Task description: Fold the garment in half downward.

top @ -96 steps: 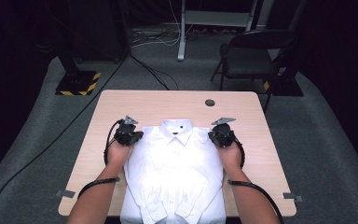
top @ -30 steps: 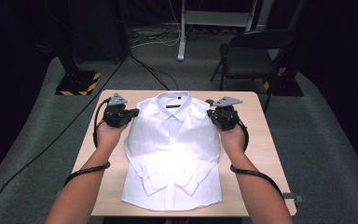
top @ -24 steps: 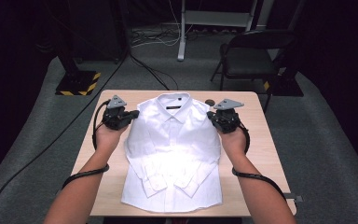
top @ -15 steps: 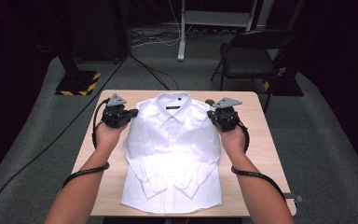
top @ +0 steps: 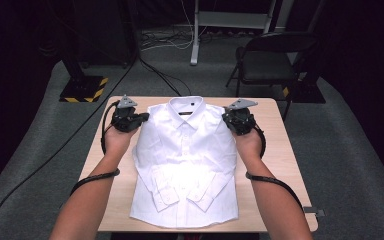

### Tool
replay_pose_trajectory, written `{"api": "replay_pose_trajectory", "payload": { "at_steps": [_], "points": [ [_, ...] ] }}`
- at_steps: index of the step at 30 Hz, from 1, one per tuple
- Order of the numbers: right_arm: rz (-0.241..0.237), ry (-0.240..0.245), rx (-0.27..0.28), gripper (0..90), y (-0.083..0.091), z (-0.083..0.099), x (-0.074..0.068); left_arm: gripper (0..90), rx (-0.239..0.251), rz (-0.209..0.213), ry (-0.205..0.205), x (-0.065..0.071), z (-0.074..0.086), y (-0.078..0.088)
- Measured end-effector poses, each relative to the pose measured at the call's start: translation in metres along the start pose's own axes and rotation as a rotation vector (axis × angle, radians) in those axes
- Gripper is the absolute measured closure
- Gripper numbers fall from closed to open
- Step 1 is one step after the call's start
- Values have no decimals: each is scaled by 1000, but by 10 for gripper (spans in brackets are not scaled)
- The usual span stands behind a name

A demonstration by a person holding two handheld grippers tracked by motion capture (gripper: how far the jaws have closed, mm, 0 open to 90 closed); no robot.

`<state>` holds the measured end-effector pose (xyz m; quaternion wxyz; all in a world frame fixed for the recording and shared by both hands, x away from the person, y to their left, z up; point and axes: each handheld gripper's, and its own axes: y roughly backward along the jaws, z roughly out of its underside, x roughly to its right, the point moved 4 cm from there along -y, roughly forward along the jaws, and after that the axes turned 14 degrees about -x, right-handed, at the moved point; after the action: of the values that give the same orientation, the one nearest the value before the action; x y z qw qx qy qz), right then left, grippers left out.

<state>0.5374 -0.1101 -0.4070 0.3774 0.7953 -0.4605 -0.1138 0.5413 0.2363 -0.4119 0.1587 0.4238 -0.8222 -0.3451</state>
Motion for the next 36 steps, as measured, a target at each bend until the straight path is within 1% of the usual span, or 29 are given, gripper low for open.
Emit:
{"api": "replay_pose_trajectory", "payload": {
  "at_steps": [2, 4, 6, 8, 9, 11, 13, 15, 17, 20, 22, 24, 25, 26, 31, 34, 35, 36],
  "points": [
    [4, -2, 8, 886, 2, -5, 1, 886, 15, -2, 7, -1, -4, 3],
    [7, 0, 16, 886, 4, -9, 2, 886, 25, -7, -1, -1, -7, 6],
    [10, 1, 21, 886, 6, -10, 2, 886, 40, -9, -3, -1, -6, 9],
    [-1, -6, 38, 886, 8, -8, 1, 886, 48, 2, -6, 1, -4, 10],
    [-7, -3, 44, 886, 9, -7, 0, 886, 51, 3, -11, 2, -3, 11],
    [-15, 15, 54, 886, 12, -4, -5, 886, 62, 17, -18, 5, 0, 14],
    [-11, 52, 65, 886, 17, -1, -10, 886, 74, 29, -23, 7, 4, 17],
    [-16, 67, 75, 886, 22, 1, -13, 886, 85, 39, -21, 8, 9, 20],
    [-22, 76, 87, 886, 27, 5, -16, 886, 99, 59, -15, 9, 15, 24],
    [-33, 97, 110, 885, 35, 12, -21, 886, 126, 88, -3, 11, 26, 30],
    [-34, 119, 121, 885, 39, 20, -26, 886, 127, 95, -15, 13, 36, 33],
    [-44, 126, 124, 885, 43, 30, -29, 886, 128, 98, -24, 16, 44, 35],
    [-50, 128, 125, 885, 44, 34, -30, 886, 135, 107, -20, 17, 48, 37],
    [-54, 126, 125, 885, 46, 39, -31, 886, 137, 114, -20, 18, 52, 39],
    [-80, 102, 138, 884, 52, 59, -31, 886, 138, 129, -55, 30, 72, 46],
    [-105, 86, 142, 882, 53, 77, -35, 886, 137, 153, -52, 35, 89, 46],
    [-111, 87, 135, 882, 52, 84, -37, 886, 122, 165, -52, 38, 97, 43],
    [-116, 92, 123, 882, 50, 92, -40, 886, 95, 164, -67, 42, 105, 39]
  ]
}}
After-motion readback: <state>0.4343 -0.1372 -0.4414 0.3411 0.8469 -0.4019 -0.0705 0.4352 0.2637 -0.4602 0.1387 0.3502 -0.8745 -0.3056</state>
